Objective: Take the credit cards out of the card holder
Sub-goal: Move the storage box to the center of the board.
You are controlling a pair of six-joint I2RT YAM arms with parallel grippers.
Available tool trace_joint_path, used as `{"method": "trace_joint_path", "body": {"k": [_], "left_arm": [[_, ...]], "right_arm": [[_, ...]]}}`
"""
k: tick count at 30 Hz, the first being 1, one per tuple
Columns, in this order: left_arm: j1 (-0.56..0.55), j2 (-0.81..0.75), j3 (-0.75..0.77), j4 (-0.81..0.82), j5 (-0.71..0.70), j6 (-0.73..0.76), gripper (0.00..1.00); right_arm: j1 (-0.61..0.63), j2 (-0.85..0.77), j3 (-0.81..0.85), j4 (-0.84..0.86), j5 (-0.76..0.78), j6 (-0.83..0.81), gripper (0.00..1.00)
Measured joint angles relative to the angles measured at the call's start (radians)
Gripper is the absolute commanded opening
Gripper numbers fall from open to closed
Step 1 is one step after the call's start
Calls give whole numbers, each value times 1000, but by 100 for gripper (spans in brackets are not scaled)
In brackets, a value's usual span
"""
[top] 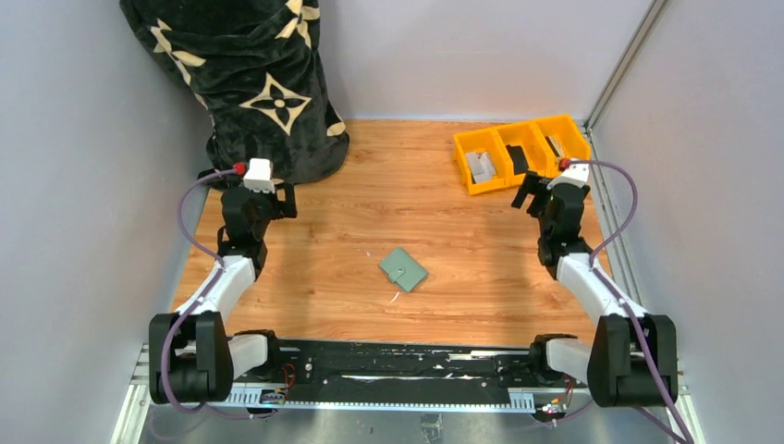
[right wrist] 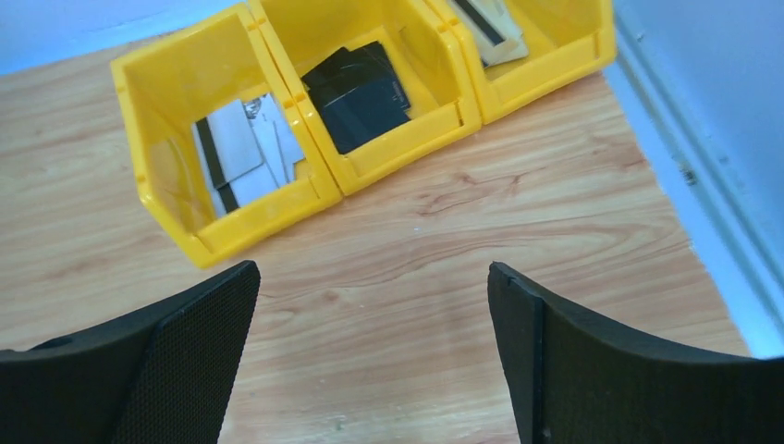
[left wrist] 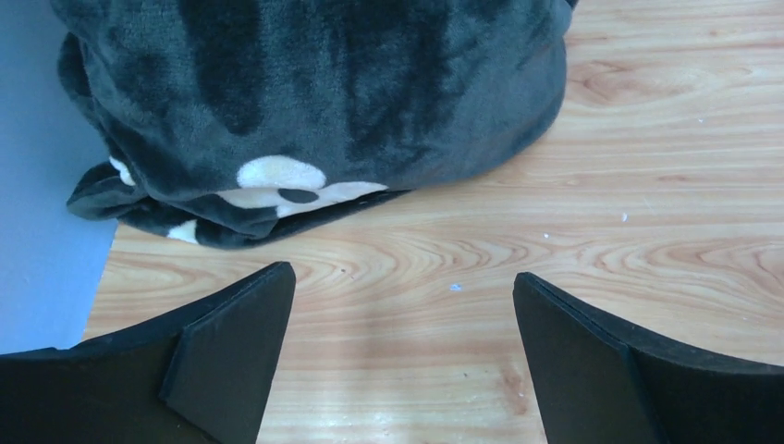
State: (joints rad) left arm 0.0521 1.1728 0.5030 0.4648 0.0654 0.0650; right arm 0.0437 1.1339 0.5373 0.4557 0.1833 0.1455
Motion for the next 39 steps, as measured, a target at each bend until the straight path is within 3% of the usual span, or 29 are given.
{"method": "trace_joint_path", "body": {"k": [5,12,18,23,30,35,39], "left_arm": [[6,-52,138,-271,45,5,100],[8,-54,381,-651,102,37,100],[9,-113,399,-866,183,79,100],[10,-155,401,-961,219,104,100],[10,-166,409,-1018,227,111,100],[10,-160,426,-1038,227,111,100],[10,-158,430,-1044,228,110,100]], "right_arm": [[-52,155,236,-155,-126,129,97],[-55,436,535,-255,-243,151,97],[-55,655,732,-402,-233,109,86],[-55,726,800,-461,-211,60,81],[-48,789,870,-470,-209,13,64],[-16,818,879,-471,-209,-14,57],[8,824,880,-472,-208,-26,45]]}}
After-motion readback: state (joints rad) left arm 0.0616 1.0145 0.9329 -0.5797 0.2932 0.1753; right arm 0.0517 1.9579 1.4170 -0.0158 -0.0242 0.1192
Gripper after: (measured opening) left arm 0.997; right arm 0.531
